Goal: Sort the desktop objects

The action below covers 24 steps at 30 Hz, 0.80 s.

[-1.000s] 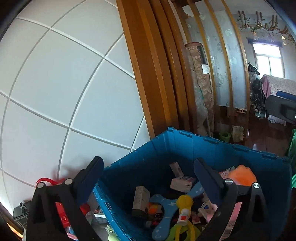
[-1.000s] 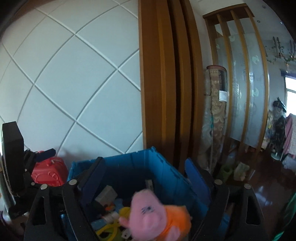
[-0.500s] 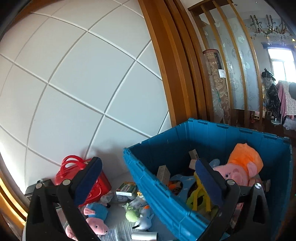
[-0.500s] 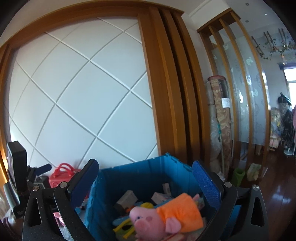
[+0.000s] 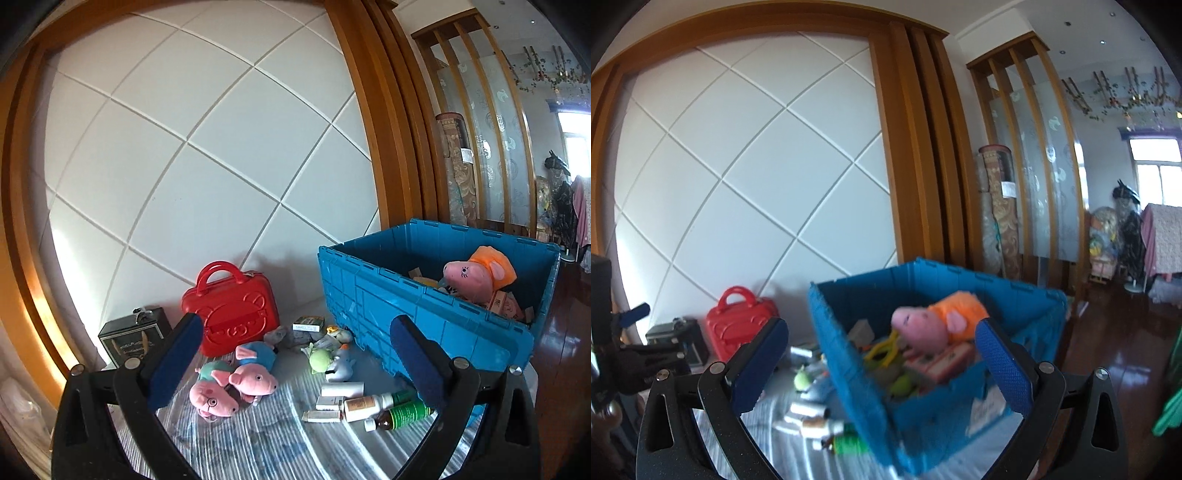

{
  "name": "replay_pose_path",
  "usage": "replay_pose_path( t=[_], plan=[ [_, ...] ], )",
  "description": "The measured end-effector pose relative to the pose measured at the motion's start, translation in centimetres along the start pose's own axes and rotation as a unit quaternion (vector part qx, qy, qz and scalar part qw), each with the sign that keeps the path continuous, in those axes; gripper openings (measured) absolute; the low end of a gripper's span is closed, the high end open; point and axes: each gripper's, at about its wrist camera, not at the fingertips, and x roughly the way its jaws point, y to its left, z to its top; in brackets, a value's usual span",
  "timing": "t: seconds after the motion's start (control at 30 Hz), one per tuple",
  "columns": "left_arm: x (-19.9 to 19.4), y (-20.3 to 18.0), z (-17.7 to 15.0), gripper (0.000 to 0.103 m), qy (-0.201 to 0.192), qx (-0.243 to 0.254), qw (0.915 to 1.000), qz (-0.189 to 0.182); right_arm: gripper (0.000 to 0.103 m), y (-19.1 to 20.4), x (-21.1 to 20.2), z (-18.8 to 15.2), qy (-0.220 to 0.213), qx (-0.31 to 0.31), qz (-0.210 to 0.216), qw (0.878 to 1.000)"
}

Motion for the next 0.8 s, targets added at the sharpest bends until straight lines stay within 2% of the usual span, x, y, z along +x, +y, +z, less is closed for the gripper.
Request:
replay_pose_path(
  t=[0.1,0.2,0.4,0.47,0.67,0.8],
  plan=[
    [-2.4,1.7,-0.2,0.103,0.001,-0.027,0.9996,-0.002,0.103,1.6,-2.6,-1.0,0.023,-0.006,0.003,1.000],
    [-4.7,2.3,-0.2,0.103,-0.026,-0.019,0.9995,0.000,0.103,2.5,-5.1,-1.2,0.017,-0.005,0.006,1.000],
    [-7.3,1.4,0.5,0.103,-0.052,-0.021,0.9982,-0.019,0.103,4.0,-7.5,-1.8,0.017,-0.024,0.011,1.000],
    [-7.9,0.7,0.6,0.103,-0.060,-0.025,0.9978,-0.015,0.103,4.1,-7.8,-2.3,0.018,-0.036,0.005,0.999],
    [-7.9,-1.0,0.6,0.103,-0.030,-0.038,0.9980,-0.039,0.103,2.1,-8.2,-2.7,0.031,-0.022,0.005,0.999],
    [-8.2,-2.5,0.2,0.103,-0.024,-0.031,0.9986,-0.035,0.103,1.0,-8.6,-3.1,0.032,-0.018,0.005,0.999]
  ],
)
